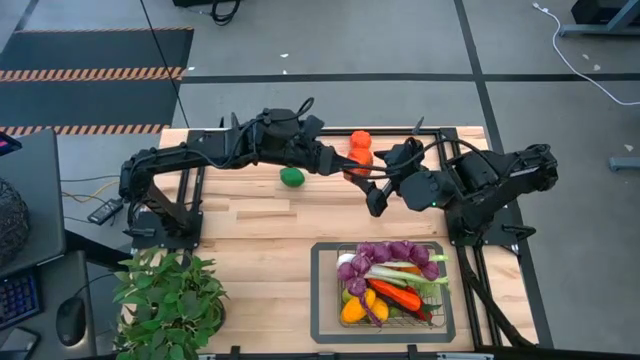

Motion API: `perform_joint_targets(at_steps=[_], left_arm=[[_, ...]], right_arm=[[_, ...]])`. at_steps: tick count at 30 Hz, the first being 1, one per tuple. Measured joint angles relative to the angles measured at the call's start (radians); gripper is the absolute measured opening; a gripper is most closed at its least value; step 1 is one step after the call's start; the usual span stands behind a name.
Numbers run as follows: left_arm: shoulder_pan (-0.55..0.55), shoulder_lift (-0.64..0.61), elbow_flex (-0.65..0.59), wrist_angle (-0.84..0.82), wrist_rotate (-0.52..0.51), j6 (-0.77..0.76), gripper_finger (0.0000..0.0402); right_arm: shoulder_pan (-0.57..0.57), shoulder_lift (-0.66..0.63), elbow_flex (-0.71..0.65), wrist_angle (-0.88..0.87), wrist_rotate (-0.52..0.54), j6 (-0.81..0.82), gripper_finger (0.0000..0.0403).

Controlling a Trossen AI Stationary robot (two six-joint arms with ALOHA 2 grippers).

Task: Build produce basket
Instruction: Put the left tangerine into the wire basket

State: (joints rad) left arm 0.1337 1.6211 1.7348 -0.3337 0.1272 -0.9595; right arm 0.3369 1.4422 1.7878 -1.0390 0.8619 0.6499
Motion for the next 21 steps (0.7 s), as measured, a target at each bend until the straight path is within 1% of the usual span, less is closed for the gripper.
perform_joint_targets(at_steps=[6,13,21], left_arm=[[-0.011,0.0,-0.001,0.034,-0.012,-0.001,0.0238],[-0.013,0.0,-0.001,0.041,-0.009,0.0,0.0241],[-0.019,0.0,-0.001,0.04,0.005,-0.001,0.0242]], right_arm=[[-0.046,0.0,0.0,0.026,-0.007,-0.025,0.04],[-0.076,0.0,0.0,0.059,-0.056,-0.026,0.0394],[-0.077,0.0,0.0,0.058,-0.059,-0.034,0.037]])
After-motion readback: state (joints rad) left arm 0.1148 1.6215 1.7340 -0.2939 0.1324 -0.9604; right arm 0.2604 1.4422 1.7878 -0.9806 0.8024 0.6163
